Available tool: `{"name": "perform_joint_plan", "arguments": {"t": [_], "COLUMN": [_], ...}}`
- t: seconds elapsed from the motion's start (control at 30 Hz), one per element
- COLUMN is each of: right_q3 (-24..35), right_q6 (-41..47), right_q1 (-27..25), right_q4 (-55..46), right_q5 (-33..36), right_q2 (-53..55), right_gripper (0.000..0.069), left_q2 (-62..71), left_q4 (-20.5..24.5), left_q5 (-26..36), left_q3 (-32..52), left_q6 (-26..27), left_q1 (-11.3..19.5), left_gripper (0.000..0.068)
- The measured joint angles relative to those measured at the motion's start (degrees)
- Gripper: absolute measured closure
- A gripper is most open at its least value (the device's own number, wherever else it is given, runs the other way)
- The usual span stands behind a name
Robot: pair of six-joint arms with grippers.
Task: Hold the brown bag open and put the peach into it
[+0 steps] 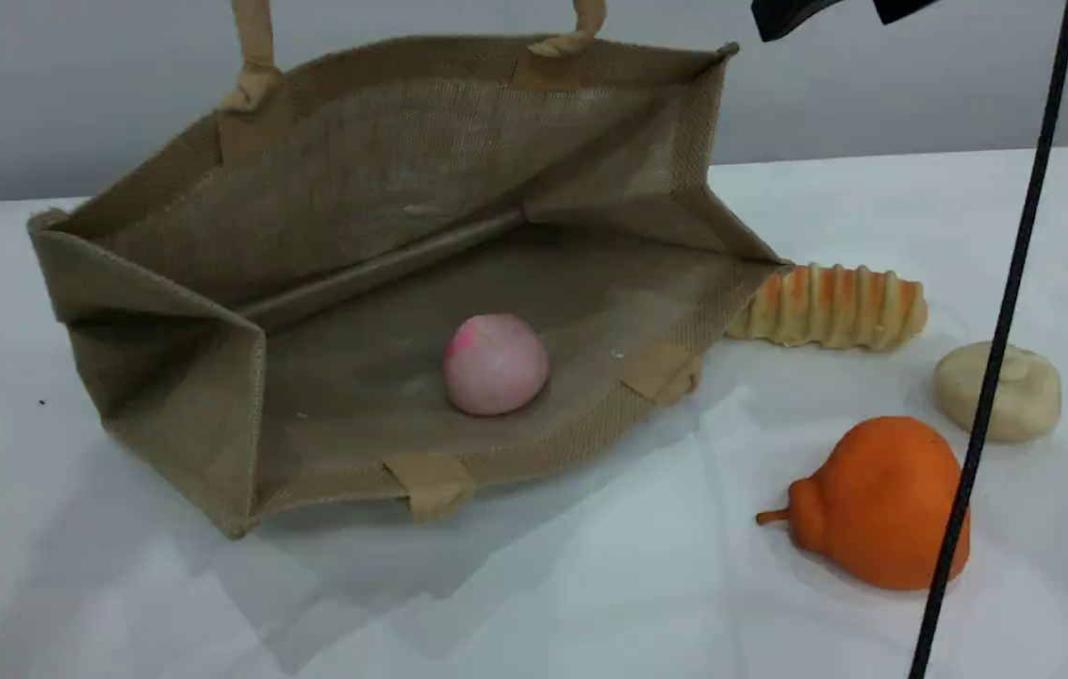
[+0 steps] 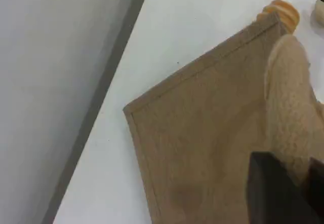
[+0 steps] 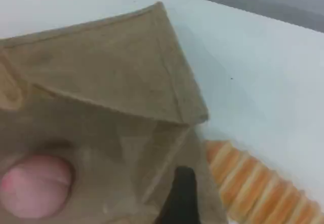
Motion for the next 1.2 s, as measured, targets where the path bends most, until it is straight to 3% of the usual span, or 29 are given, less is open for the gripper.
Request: {"name": "perform_joint_plan", "arguments": {"t": [0.27, 0.37, 0.5, 0.7, 1.0, 1.1, 1.2], "right_q3": [0.0, 0.0, 0.0, 0.0, 0.0, 0.0, 0.0], "right_q6": [0.0, 0.06, 0.06, 0.92, 3.36, 4.79, 5.14], "right_q1": [0.0, 0.0, 0.0, 0.0, 0.0, 0.0, 0.0], "right_q4": [-0.22, -1.17, -3.17, -4.42, -4.37, -4.37, -4.37], "right_q5": [0.06, 0.33, 2.53, 9.33, 24.9, 29.66, 34.55], "right_q2": [0.0, -0.44, -3.57, -12.16, -28.37, -34.3, -40.22], "right_gripper": [0.0101, 0.0102, 0.0102, 0.0102, 0.0102, 0.0102, 0.0102], "left_q2": [0.0, 0.0, 0.0, -2.78, -10.8, -13.91, -17.58], "left_q4": [-0.22, -0.22, 1.26, 7.67, 22.29, 23.21, 24.16], "left_q5": [-0.07, -0.07, -0.01, 0.03, 0.23, 0.23, 0.1], "left_q3": [0.0, 0.0, -0.83, -2.46, -2.19, -2.19, -1.02], "left_q6": [-0.15, -0.87, -6.78, -19.43, -39.61, -45.23, -47.06], "left_q1": [0.0, 0.0, 0.06, 0.06, 0.06, 0.06, 0.06], "left_gripper": [0.0308, 0.0258, 0.0246, 0.0244, 0.0244, 0.0244, 0.0244]}}
